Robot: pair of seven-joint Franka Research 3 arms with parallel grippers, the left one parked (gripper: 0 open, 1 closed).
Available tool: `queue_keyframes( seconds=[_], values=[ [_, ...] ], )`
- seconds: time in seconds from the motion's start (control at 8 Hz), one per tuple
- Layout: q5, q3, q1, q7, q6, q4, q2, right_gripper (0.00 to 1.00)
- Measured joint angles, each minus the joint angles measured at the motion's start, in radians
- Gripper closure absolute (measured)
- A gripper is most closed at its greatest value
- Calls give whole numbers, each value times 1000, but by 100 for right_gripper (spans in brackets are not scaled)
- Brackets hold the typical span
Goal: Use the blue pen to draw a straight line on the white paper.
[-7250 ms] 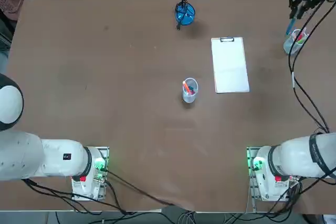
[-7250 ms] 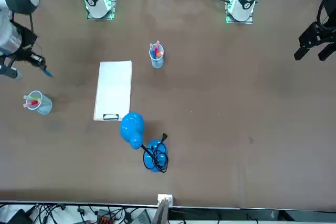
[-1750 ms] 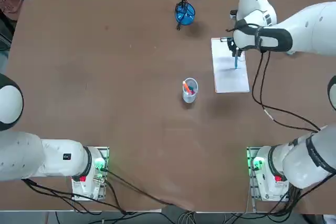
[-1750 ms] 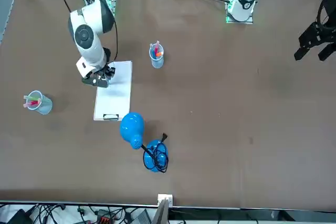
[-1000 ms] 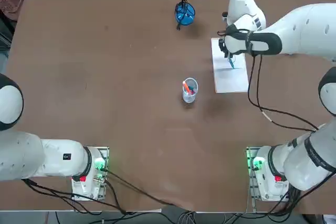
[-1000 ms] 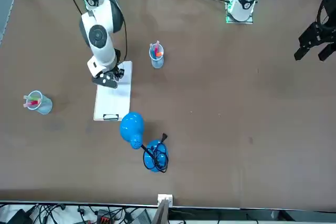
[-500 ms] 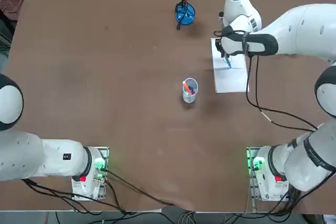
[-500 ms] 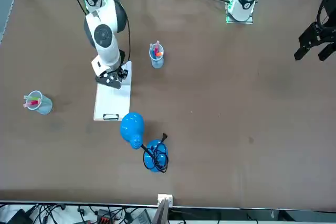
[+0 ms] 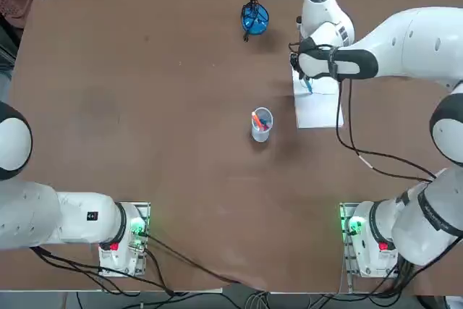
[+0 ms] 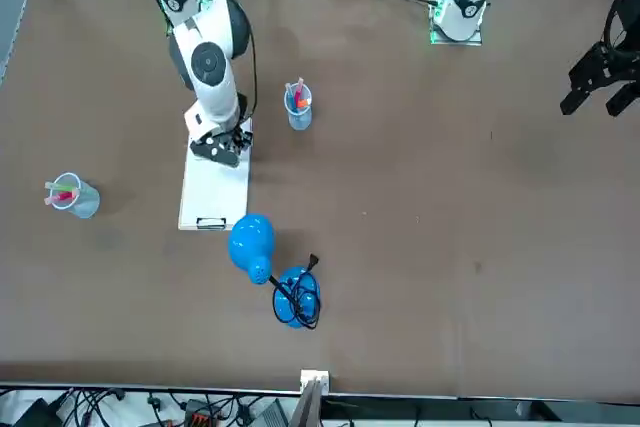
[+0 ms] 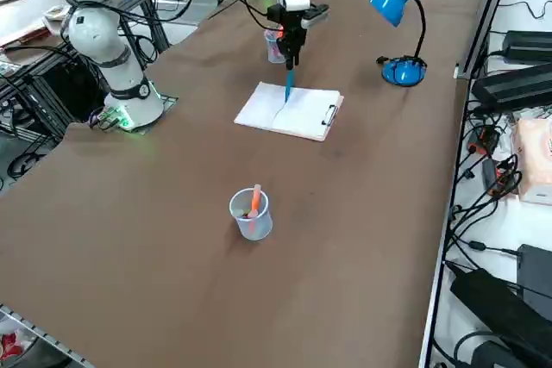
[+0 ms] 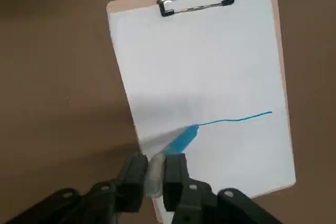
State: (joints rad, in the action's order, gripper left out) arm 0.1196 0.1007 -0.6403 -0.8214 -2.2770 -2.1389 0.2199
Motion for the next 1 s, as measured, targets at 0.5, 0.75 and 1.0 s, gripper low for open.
queue_keyframes(
  seconds=[0.5, 0.75, 1.0],
  values=[
    [-1, 1, -6, -3, 318, 194, -4, 84],
    [-1, 10, 0, 17, 442, 274, -18, 84],
    [0, 24, 62, 140, 503, 309, -62, 84]
  ],
)
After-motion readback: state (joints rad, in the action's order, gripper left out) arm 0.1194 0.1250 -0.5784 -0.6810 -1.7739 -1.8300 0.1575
